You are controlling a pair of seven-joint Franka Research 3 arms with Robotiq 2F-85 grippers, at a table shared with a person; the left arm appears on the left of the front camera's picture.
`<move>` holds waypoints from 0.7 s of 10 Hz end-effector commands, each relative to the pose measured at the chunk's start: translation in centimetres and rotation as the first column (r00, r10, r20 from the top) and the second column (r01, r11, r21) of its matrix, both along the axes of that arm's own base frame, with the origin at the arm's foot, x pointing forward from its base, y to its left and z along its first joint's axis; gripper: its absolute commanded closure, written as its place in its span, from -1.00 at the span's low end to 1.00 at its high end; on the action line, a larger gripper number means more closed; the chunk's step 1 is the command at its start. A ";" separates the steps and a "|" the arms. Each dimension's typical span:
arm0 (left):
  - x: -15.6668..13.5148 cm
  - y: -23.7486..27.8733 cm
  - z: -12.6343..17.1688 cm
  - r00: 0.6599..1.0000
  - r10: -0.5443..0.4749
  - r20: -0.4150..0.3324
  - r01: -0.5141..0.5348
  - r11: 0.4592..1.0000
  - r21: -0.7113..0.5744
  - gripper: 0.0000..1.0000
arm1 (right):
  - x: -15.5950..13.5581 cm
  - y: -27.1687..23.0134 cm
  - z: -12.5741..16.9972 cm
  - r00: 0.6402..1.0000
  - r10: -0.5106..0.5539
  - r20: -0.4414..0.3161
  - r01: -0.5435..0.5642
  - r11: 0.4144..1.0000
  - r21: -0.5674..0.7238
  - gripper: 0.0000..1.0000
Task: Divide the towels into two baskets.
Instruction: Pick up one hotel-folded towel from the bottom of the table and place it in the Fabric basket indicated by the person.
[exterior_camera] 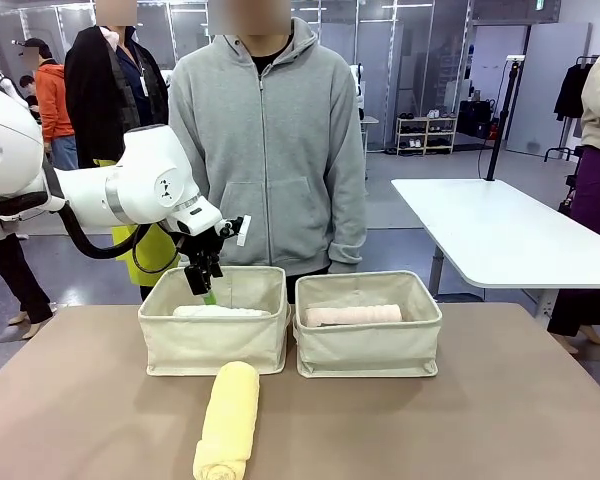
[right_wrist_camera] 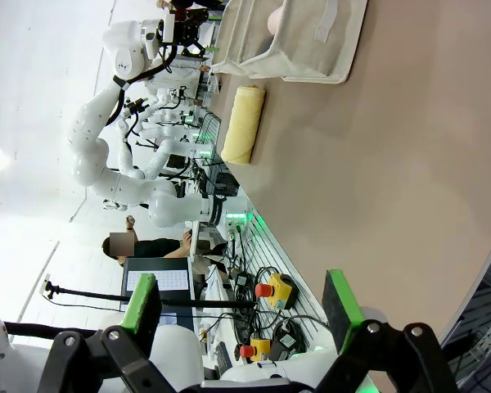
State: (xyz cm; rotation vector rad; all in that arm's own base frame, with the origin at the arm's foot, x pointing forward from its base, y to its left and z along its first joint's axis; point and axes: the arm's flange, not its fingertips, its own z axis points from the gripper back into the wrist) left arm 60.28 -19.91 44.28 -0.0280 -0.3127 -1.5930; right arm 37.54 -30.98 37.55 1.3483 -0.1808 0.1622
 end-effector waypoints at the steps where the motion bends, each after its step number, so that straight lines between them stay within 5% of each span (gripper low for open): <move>1: 0.2 0.2 0.1 1.000 -0.009 0.006 0.009 1.000 0.003 -1.00 | -0.2 0.4 0.2 1.000 -0.005 -0.001 0.005 1.000 -0.004 -1.00; 3: 0.0 0.4 2.4 0.999 0.045 -0.028 -0.046 0.998 -0.050 -1.00 | -0.2 0.4 0.2 1.000 -0.005 -0.001 0.005 1.000 -0.004 -1.00; 5: -3.4 3.7 7.2 0.966 0.166 -0.196 -0.196 0.971 -0.139 -1.00 | -0.2 0.4 0.2 1.000 -0.005 -0.001 0.005 1.000 -0.004 -1.00; 7: -8.1 9.4 10.6 0.923 0.259 -0.285 -0.316 0.932 -0.178 -1.00 | -0.2 0.4 0.2 1.000 -0.005 -0.001 0.005 1.000 -0.004 -1.00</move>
